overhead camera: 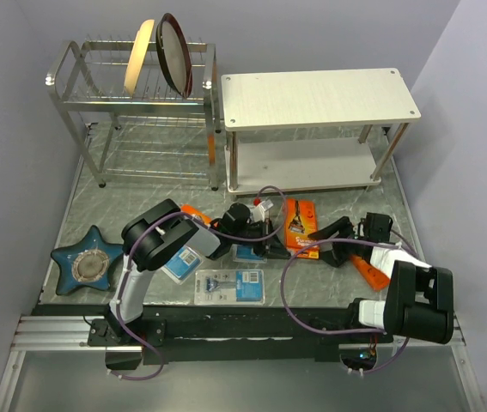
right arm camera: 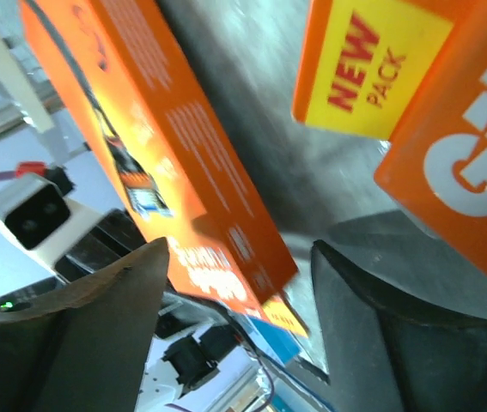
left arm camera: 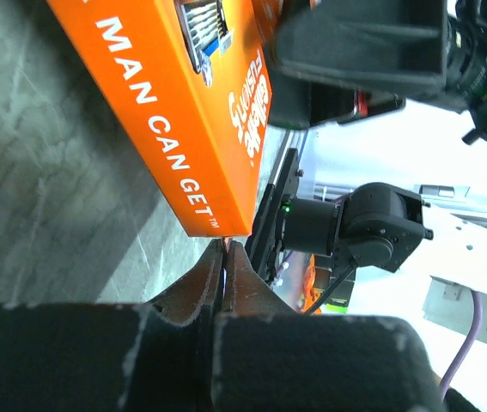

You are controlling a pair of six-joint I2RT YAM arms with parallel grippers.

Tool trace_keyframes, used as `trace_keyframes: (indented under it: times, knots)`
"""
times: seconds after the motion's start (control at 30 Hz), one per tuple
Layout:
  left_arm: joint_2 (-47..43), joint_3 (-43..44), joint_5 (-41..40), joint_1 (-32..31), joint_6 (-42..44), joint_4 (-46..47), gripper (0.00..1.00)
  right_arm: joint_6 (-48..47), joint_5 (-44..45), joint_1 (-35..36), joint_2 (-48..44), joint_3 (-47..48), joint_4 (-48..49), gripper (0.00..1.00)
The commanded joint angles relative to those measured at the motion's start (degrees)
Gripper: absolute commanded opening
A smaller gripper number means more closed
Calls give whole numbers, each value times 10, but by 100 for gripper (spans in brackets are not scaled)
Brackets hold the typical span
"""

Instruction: Place and organize the shaving razors onto the shelf

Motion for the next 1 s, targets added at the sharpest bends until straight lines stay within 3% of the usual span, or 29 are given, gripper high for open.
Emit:
trace_keyframes:
  times: [0.0, 0.13, 0.17, 0.23, 0.27, 0.33, 0.37, 0.47, 0.53, 0.6, 0.63, 0.73, 0.87, 0.97]
  knots:
    - [-31, 4, 29, -6, -3, 47, 1, 44, -35, 11, 47, -12, 95, 71]
    - [-33, 8, 30, -10, 0, 48, 1, 59, -51, 37, 68, -5, 131, 59]
    - [-33, 11, 31, -10, 1, 44, 1, 59, -54, 41, 68, -1, 133, 49]
    - [-34, 14, 32, -10, 4, 31, 1, 54, -61, 51, 63, 3, 127, 39]
    - [-35, 22, 32, -10, 14, 22, 3, 49, -63, 51, 51, 8, 121, 28]
    - [-44, 32, 38, -10, 32, -26, 13, 23, -66, 51, 34, 14, 90, 14]
    - [-50, 41, 42, -9, 61, -44, 23, 13, -66, 51, 12, 22, 63, 11]
    - [-89, 41, 55, 0, 141, -134, 44, -19, -78, 51, -36, 30, 28, 5]
    - [-136, 30, 71, 8, 191, -205, 51, -52, -82, 52, -63, 38, -18, 3]
    - [-178, 24, 97, 23, 274, -279, 72, -84, -87, 51, -92, 59, -60, 2]
    - [-187, 30, 110, 27, 303, -385, 77, -96, -89, 52, -100, 67, -71, 1]
    - [-237, 31, 148, 47, 398, -498, 99, -116, -103, 52, -119, 94, -93, 0]
    - [-349, -24, 124, 100, 432, -546, 99, -108, -125, 56, -118, 129, -78, 0]
    - [-416, -40, 129, 134, 423, -566, 99, -66, -141, 75, -102, 149, 5, 0]
